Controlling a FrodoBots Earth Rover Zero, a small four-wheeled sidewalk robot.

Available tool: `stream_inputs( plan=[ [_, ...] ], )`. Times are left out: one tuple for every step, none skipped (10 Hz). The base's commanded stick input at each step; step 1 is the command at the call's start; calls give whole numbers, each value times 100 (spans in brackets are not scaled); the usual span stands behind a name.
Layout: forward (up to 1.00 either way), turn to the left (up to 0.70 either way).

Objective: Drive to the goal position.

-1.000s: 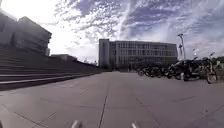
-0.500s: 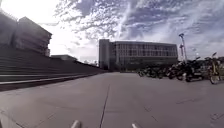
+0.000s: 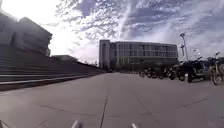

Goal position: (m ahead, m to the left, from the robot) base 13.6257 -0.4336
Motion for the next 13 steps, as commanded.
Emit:
stream_inputs(
  plan=[
    [70,0],
    [70,0],
    [70,0],
    [70,0],
    [70,0],
    [70,0],
    [70,0],
    [70,0],
    [70,0],
    [70,0],
    [70,0],
    [70,0],
    [70,0]
  ],
)
